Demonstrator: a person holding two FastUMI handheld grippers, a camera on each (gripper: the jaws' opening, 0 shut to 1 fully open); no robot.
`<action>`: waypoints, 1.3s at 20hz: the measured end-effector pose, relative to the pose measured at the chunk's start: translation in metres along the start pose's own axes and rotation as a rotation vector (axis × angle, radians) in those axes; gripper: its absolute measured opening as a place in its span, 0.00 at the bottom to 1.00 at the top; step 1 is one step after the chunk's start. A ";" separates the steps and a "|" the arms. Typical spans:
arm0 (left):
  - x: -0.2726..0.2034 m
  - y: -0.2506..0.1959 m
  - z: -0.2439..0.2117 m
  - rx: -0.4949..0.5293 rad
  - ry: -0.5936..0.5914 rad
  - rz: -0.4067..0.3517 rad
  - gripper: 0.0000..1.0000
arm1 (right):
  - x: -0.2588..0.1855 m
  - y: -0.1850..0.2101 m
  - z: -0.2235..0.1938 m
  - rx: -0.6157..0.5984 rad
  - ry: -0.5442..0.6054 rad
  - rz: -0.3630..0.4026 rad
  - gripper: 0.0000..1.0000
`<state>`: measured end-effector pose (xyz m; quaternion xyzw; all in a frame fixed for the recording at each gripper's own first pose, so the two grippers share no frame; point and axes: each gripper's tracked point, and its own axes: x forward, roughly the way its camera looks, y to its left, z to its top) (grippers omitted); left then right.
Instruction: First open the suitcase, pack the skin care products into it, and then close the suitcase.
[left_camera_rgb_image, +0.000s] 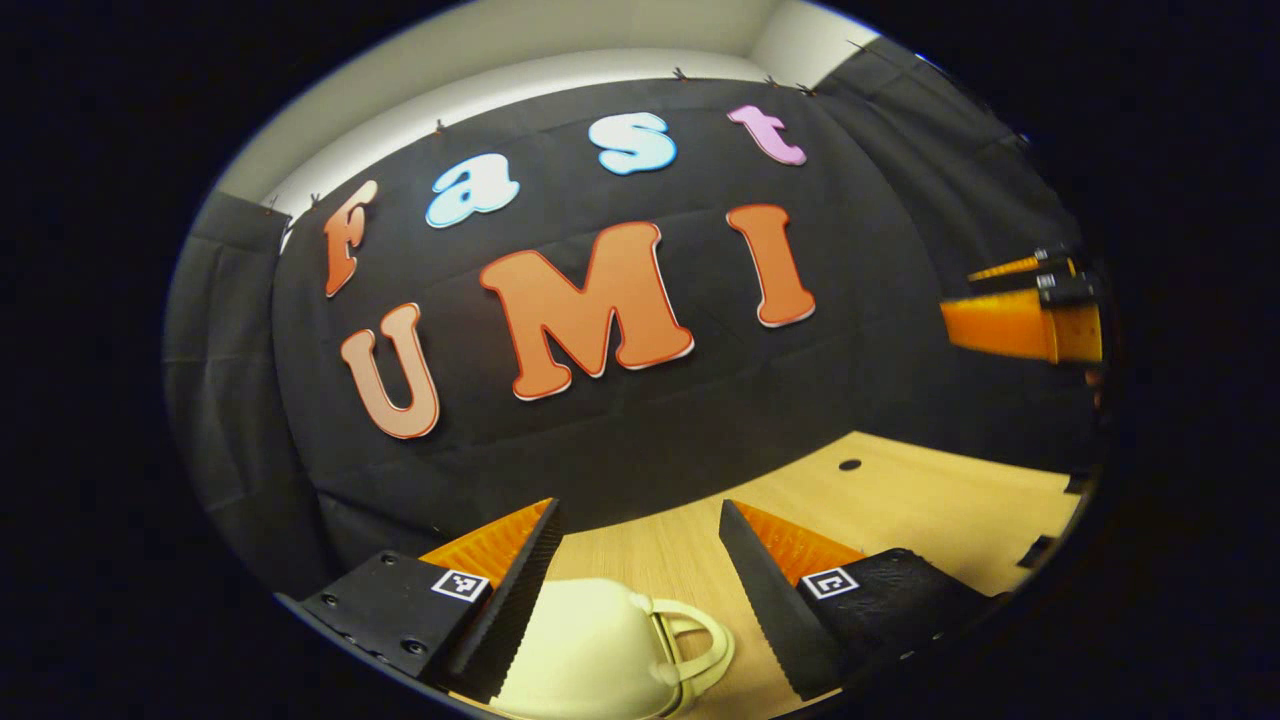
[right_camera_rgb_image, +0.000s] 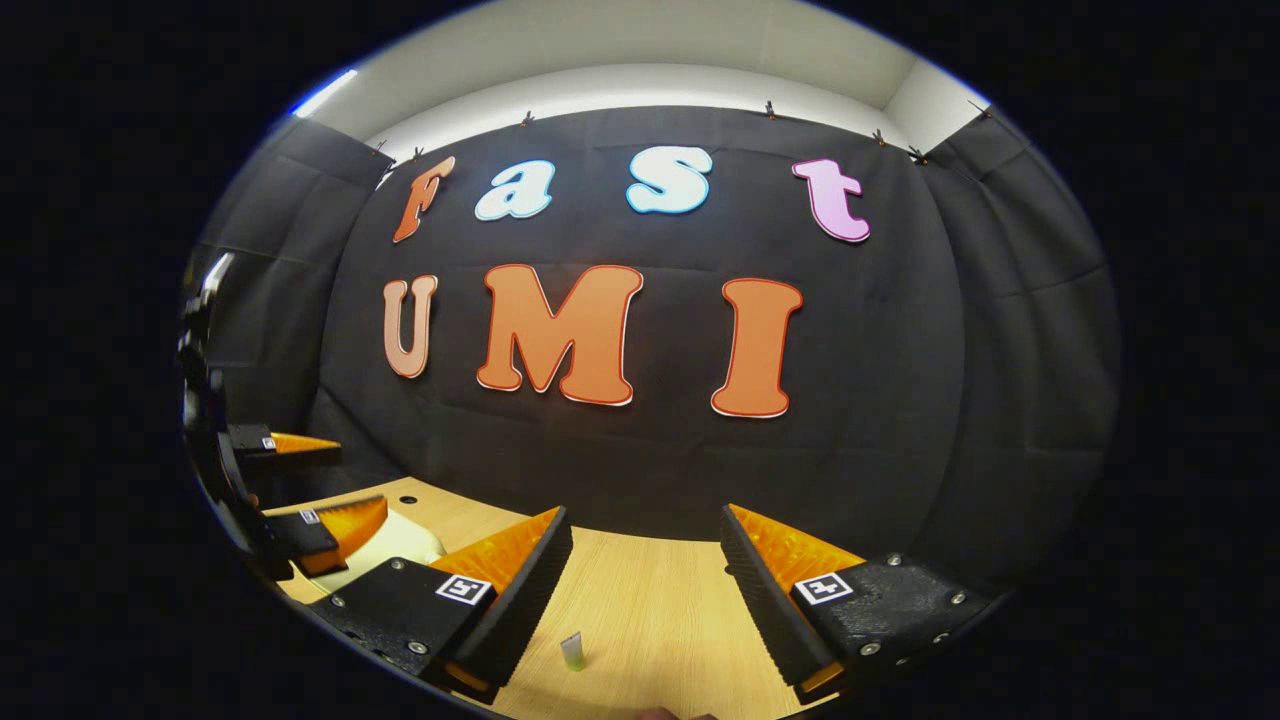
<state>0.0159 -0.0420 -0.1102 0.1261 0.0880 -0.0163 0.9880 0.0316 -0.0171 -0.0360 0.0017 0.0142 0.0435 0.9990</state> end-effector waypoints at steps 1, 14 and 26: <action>0.003 -0.004 -0.013 0.029 0.026 -0.007 0.98 | 0.001 -0.002 -0.001 -0.001 0.001 -0.001 0.95; 0.014 -0.057 -0.165 0.404 0.321 -0.143 0.86 | 0.009 -0.050 -0.012 -0.006 0.019 -0.053 0.95; 0.041 -0.073 -0.230 0.880 0.487 -0.145 0.47 | 0.006 -0.078 -0.024 0.013 0.024 -0.044 0.95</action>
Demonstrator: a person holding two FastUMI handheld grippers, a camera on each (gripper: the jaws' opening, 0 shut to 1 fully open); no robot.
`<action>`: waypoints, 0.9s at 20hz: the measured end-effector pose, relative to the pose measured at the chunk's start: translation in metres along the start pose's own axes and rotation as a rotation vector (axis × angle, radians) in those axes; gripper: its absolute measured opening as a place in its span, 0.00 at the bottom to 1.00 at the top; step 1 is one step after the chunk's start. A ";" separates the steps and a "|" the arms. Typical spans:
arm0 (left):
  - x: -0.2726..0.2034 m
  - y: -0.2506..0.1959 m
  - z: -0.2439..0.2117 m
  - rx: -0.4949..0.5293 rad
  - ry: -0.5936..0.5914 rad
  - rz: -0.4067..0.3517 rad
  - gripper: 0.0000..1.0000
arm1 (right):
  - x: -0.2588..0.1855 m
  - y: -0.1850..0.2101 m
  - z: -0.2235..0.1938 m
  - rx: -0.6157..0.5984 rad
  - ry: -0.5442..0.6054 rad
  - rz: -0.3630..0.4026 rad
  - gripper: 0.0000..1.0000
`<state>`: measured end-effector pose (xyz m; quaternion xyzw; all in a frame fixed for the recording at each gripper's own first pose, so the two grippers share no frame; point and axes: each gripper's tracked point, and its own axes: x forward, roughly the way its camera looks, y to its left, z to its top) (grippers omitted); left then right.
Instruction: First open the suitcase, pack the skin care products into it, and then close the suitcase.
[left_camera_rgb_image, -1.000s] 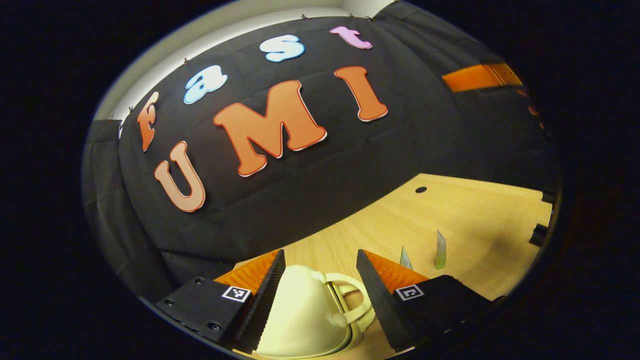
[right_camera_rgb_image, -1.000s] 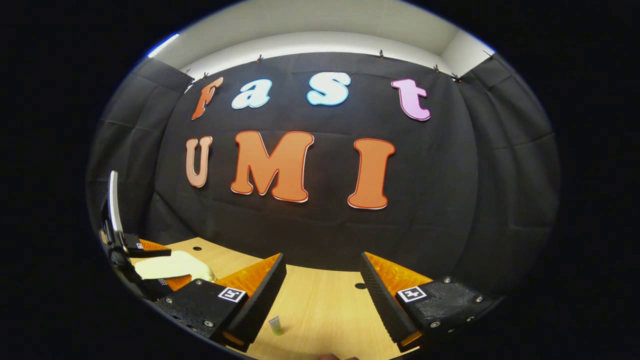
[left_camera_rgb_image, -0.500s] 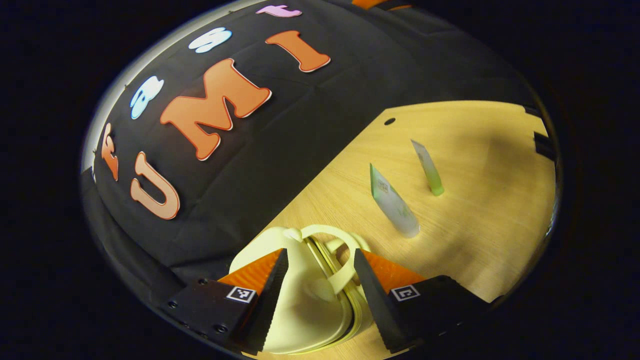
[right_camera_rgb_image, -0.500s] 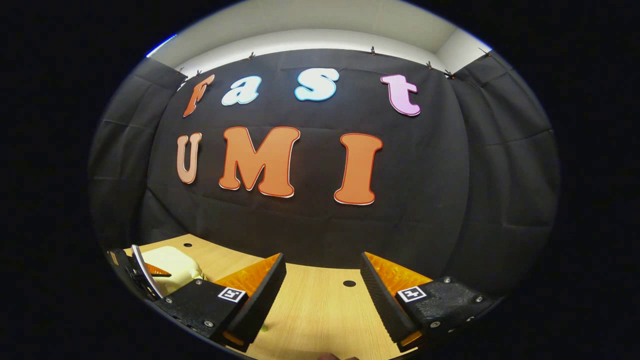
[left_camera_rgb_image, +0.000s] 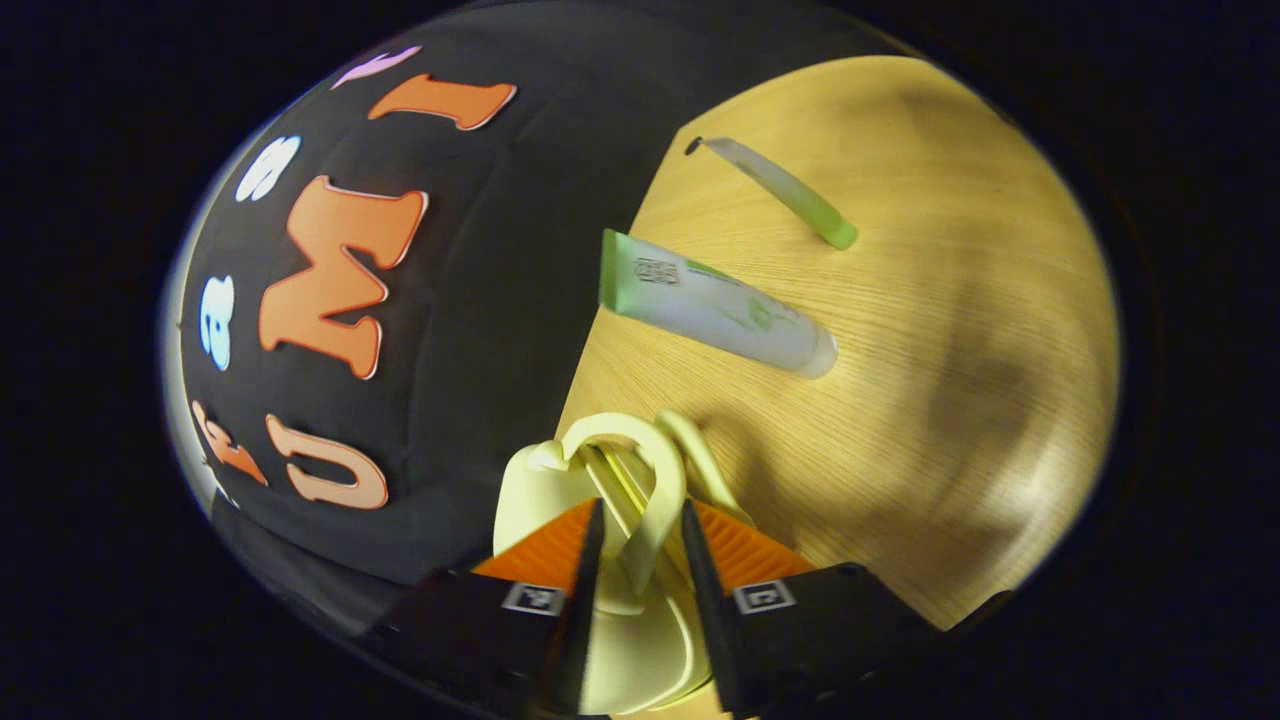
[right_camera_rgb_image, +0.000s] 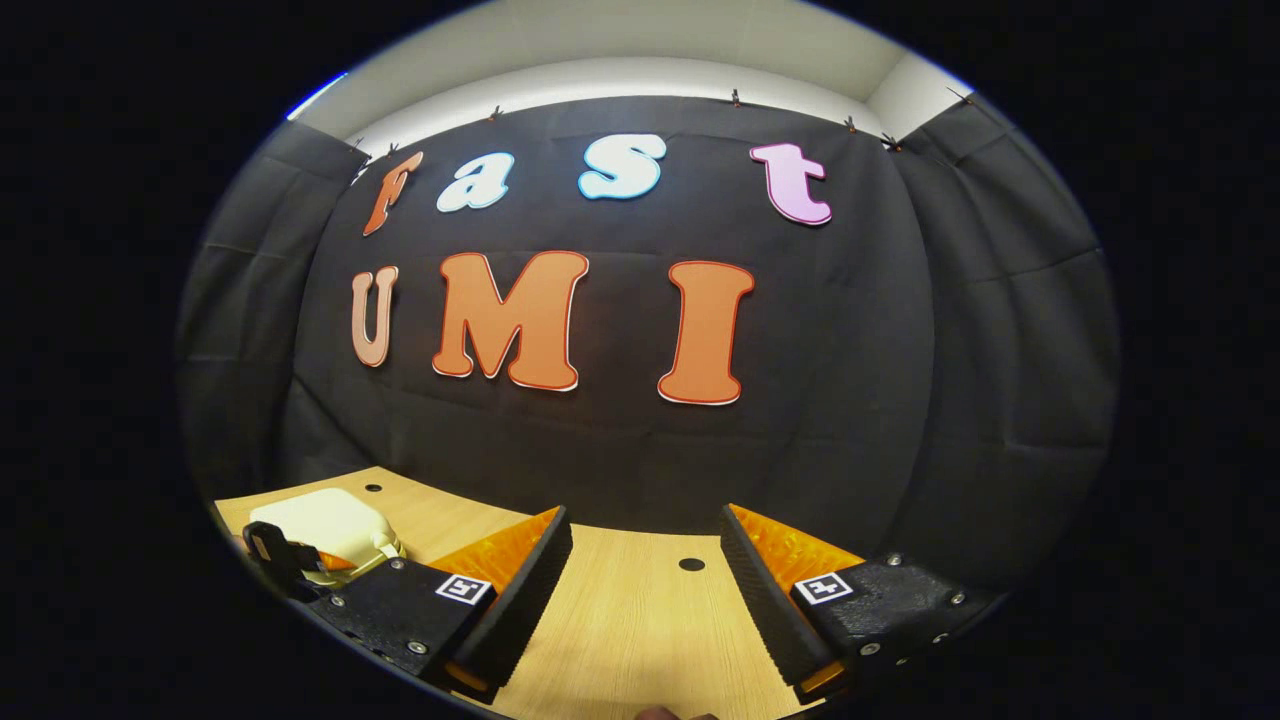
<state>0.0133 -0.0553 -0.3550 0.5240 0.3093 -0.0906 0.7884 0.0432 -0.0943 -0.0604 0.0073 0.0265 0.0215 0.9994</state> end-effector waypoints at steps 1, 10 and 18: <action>-0.003 0.003 -0.003 0.009 0.012 0.007 0.35 | -0.002 -0.003 -0.001 0.002 -0.001 0.002 0.95; -0.025 0.035 0.007 -0.271 -0.051 0.078 0.07 | -0.005 -0.009 -0.013 0.021 0.000 0.027 0.94; -0.027 0.061 0.012 -0.630 -0.127 0.227 0.05 | -0.001 0.048 -0.017 0.029 0.036 0.086 0.94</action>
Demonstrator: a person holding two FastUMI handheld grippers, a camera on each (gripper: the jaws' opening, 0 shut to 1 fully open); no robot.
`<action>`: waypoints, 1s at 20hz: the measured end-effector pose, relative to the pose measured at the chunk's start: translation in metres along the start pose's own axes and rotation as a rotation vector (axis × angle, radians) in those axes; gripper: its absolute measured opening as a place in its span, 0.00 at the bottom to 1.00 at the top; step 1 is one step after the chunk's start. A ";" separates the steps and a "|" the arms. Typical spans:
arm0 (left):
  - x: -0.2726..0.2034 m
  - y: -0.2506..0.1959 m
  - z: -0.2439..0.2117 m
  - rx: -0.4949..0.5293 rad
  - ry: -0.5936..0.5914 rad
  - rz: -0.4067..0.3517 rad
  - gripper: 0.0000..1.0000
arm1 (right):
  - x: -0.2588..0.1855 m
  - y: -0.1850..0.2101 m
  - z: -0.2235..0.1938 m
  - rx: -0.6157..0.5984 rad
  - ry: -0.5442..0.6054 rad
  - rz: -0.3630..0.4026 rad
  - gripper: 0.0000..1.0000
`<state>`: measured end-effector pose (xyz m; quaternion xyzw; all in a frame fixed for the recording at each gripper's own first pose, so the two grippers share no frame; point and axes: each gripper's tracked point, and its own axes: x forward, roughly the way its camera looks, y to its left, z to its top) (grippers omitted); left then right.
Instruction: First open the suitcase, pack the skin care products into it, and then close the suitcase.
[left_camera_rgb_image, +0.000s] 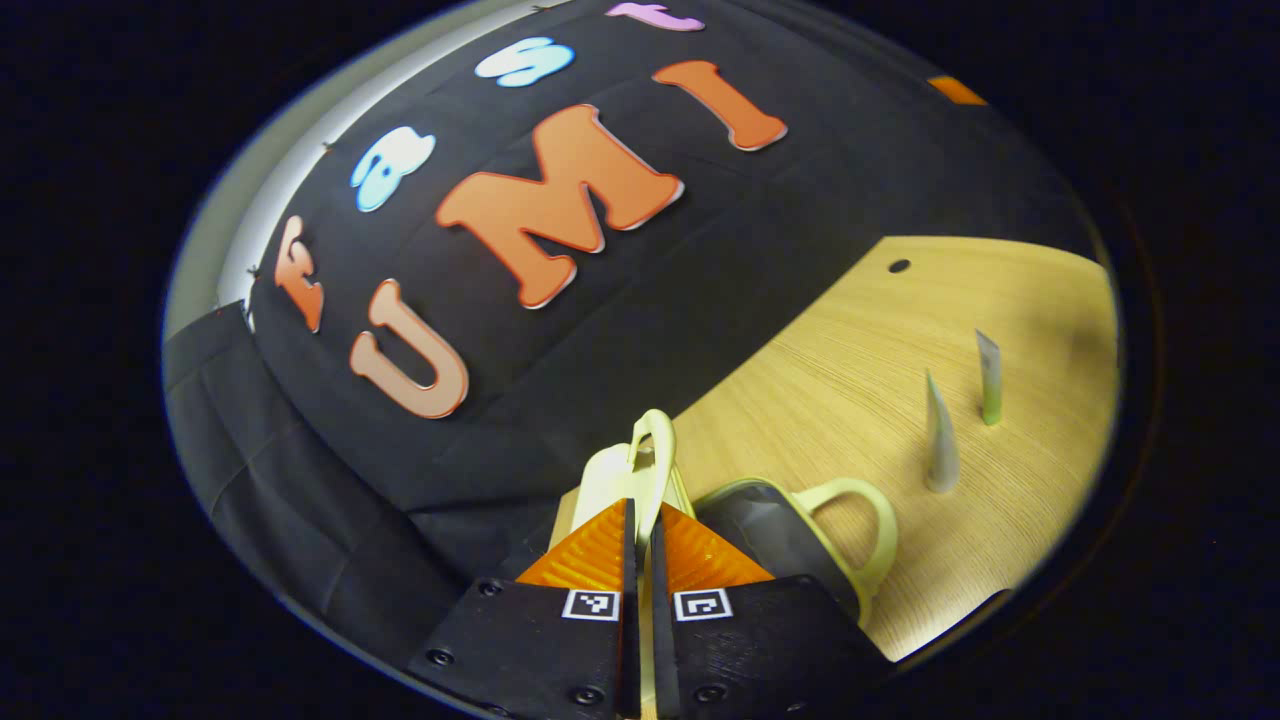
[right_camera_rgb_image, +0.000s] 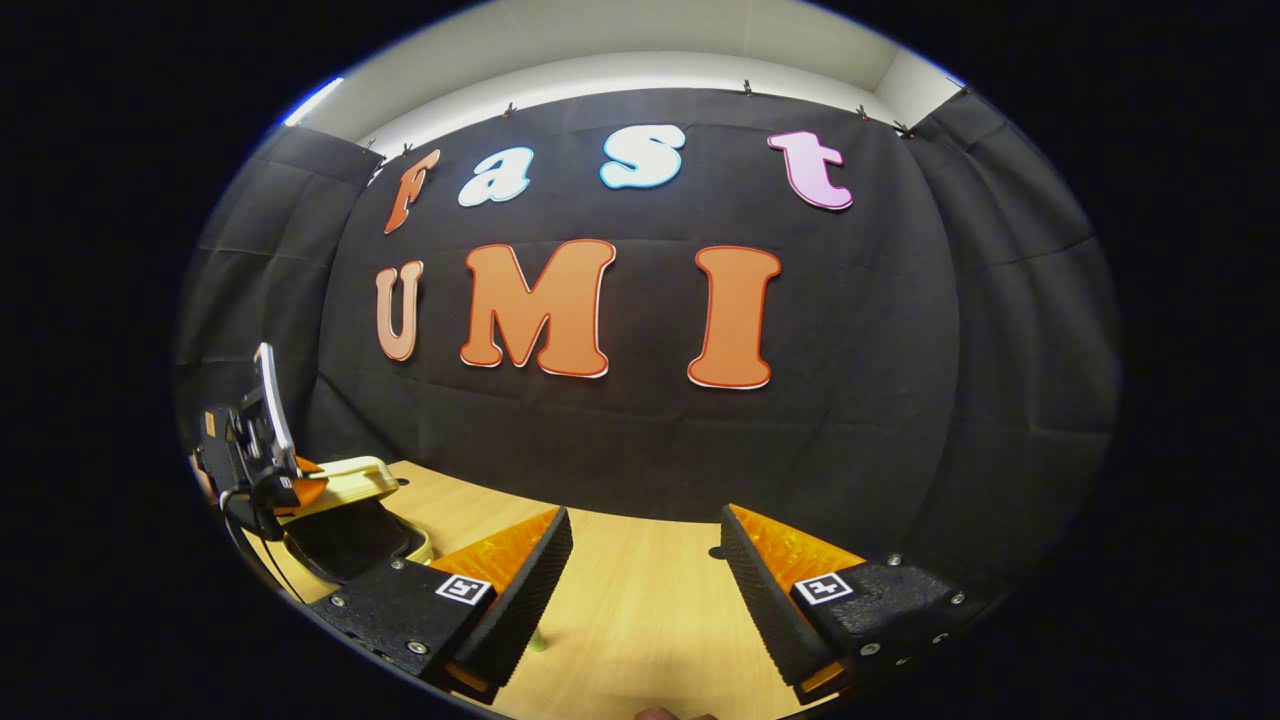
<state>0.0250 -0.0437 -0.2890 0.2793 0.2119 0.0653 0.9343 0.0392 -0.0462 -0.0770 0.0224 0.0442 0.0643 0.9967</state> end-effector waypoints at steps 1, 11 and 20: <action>-0.001 0.000 -0.001 -0.050 -0.003 0.014 0.07 | 0.003 0.012 -0.002 0.009 0.010 0.008 0.94; 0.006 0.013 -0.006 -0.239 -0.023 0.126 0.08 | 0.023 0.110 0.012 -0.058 0.007 0.043 0.95; 0.005 0.014 -0.025 -0.317 0.127 0.211 0.09 | 0.031 0.157 0.009 -0.085 0.046 -0.016 0.95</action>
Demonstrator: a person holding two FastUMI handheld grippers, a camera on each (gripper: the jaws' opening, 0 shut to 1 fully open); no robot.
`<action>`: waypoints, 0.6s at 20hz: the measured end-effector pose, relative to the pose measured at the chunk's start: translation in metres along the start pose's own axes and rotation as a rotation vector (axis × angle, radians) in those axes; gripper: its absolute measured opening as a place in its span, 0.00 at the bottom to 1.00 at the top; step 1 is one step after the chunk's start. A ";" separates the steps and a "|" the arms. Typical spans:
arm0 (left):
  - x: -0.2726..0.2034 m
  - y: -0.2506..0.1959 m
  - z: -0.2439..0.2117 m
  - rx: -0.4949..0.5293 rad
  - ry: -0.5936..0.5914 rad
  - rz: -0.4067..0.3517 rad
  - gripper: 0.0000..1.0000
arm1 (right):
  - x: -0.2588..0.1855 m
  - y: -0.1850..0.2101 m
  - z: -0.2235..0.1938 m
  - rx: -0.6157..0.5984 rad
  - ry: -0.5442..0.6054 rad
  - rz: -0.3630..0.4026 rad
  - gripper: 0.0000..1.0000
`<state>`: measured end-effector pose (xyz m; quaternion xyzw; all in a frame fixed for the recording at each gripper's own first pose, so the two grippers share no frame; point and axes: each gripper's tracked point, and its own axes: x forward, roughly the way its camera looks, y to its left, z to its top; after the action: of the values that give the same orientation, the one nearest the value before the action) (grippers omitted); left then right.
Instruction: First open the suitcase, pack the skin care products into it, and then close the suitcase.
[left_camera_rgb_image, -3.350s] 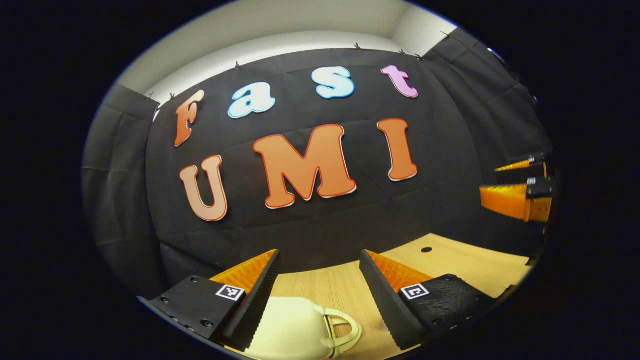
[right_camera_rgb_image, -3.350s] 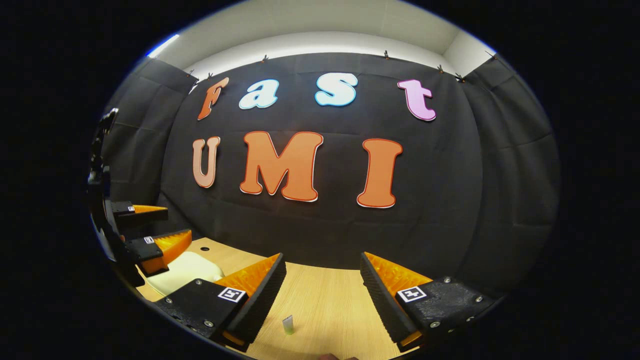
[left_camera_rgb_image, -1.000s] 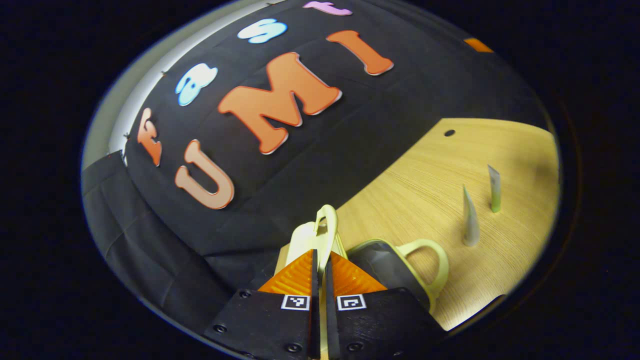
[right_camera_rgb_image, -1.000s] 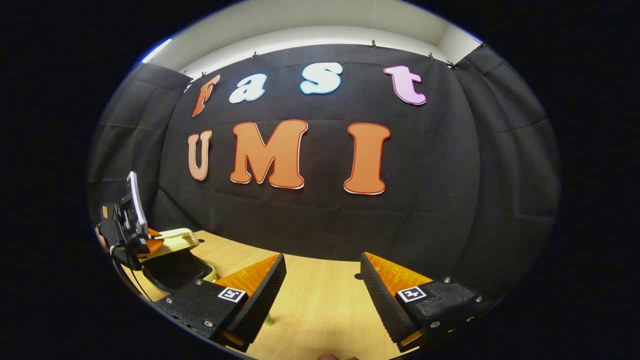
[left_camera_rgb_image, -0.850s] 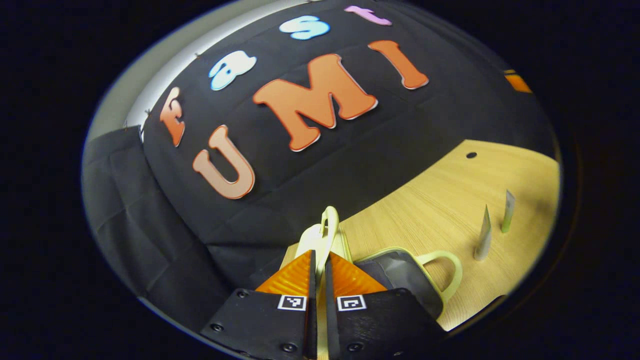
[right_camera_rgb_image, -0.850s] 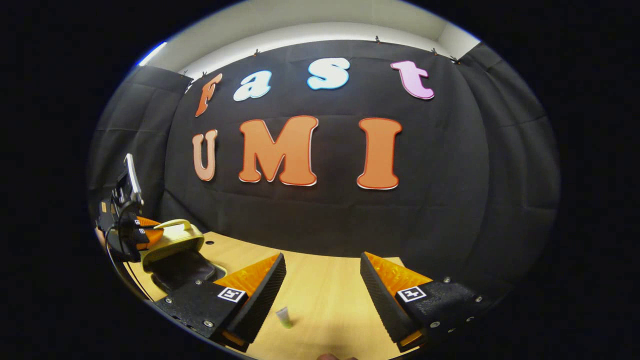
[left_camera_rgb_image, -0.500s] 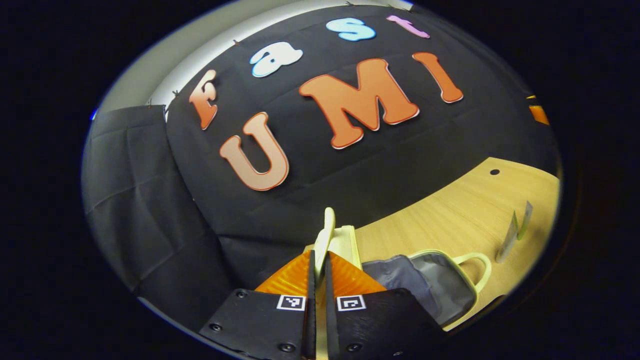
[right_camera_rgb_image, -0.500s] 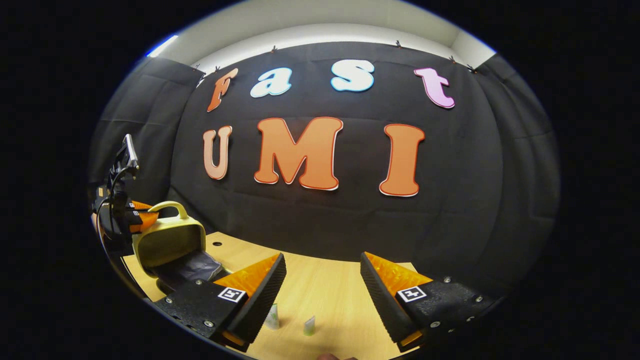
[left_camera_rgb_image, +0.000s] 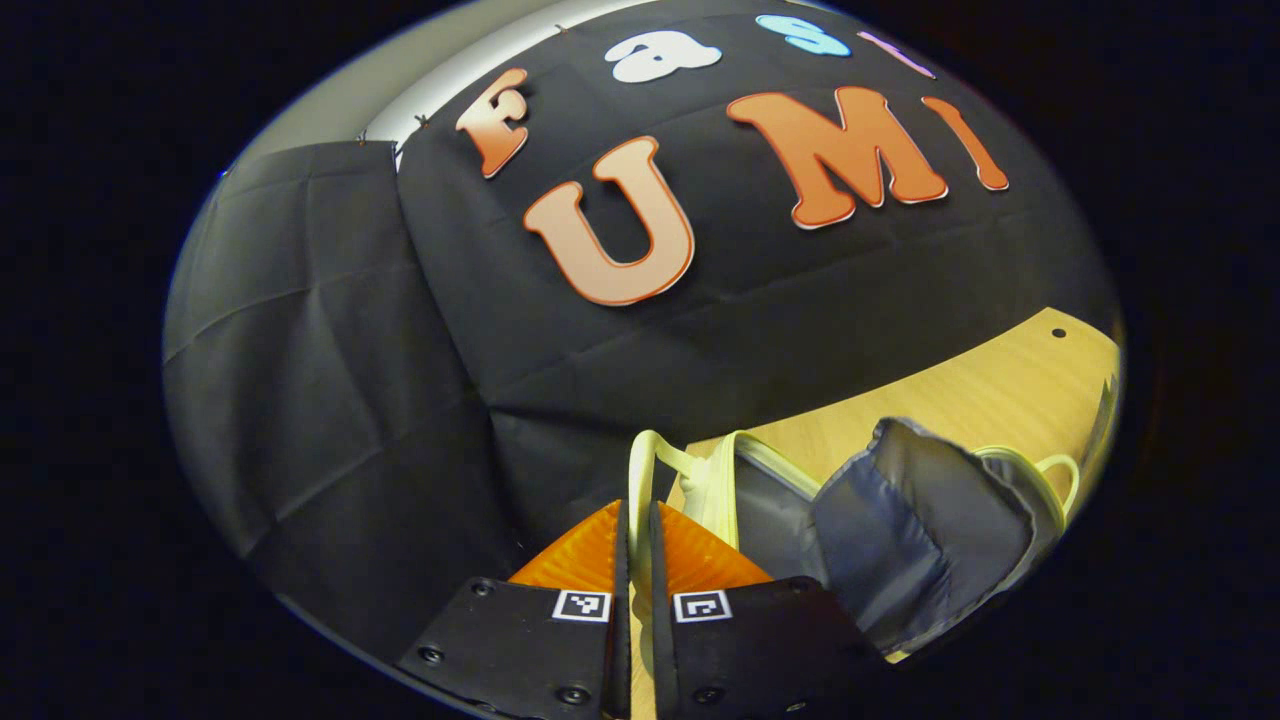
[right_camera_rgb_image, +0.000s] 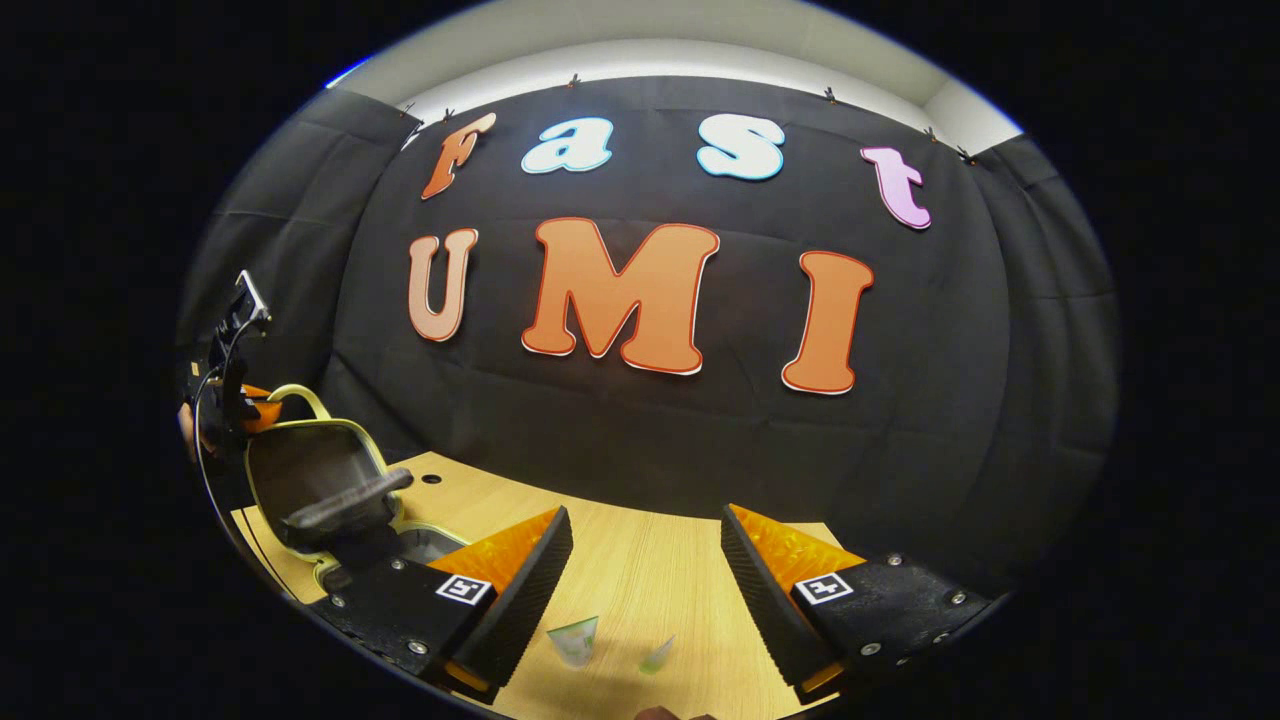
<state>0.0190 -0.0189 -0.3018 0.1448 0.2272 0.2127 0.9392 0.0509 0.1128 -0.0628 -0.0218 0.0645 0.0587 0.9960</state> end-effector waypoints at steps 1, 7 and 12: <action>0.000 0.001 -0.001 -0.002 0.023 0.008 0.09 | 0.000 0.005 -0.002 -0.004 0.008 -0.003 0.95; 0.005 -0.003 -0.024 -0.030 0.179 -0.008 0.09 | 0.000 0.030 -0.002 -0.027 0.026 -0.010 0.95; -0.019 -0.011 0.016 -0.092 0.190 0.046 0.17 | 0.002 0.028 -0.006 0.002 0.037 -0.036 0.94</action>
<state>0.0153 -0.0404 -0.2849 0.0859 0.3020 0.2572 0.9139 0.0492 0.1407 -0.0698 -0.0231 0.0826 0.0404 0.9955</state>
